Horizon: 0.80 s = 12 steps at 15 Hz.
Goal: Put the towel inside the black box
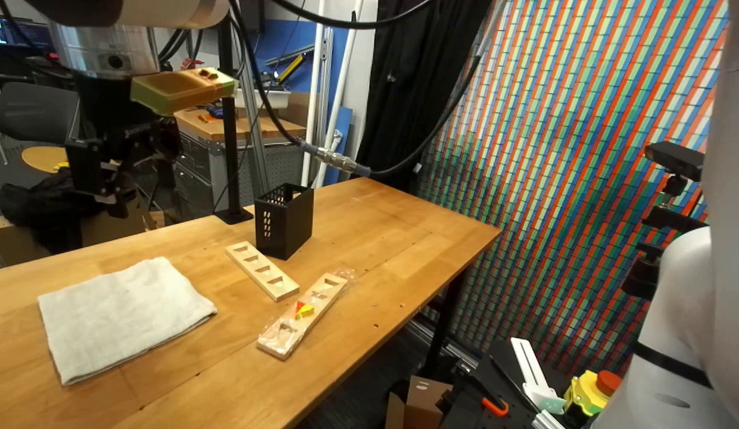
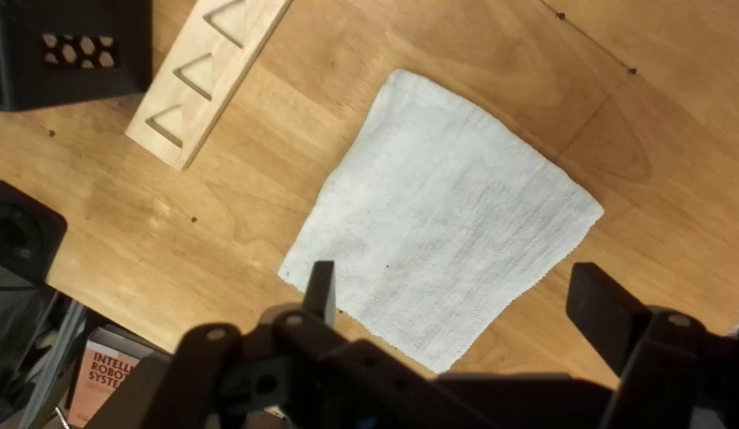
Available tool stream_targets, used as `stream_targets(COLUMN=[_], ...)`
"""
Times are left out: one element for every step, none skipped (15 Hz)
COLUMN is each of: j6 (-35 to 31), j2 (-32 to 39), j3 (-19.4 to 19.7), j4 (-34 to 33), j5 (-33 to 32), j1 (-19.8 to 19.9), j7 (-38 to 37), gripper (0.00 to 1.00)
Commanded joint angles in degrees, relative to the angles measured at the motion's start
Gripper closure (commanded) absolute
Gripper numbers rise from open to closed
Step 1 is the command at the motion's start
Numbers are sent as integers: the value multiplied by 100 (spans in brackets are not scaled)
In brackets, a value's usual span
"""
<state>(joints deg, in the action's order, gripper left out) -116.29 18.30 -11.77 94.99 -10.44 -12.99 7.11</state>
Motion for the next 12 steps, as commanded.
stream_targets(j6=[-66,-110,-203,-244,-323,-348,-401,-464,-591,-662,-752,-832], j2=[782,945,1116,1255,1457,1585,1760,1890,2048,2146,2282,2399], j3=[1,11,20,29,52,62,81,93,115,125,140,155], j4=[-850,-967,-1067,-1164,-1273,-1360,-1447,-1504,-1530,-1546,-1557,-1564], j5=[-36,-37,-48,-49,-78,-80,-88,-86,-79,-72,-61,-54], j1=[-163,-195,-225,-251,-270,-288,-293,-292,-272,-269,-260,-254], j7=[159,187,231,269,331,379,442,489,531,561,592,617], gripper=[0,0,0,0,0,0,0,0,0,0,0,0])
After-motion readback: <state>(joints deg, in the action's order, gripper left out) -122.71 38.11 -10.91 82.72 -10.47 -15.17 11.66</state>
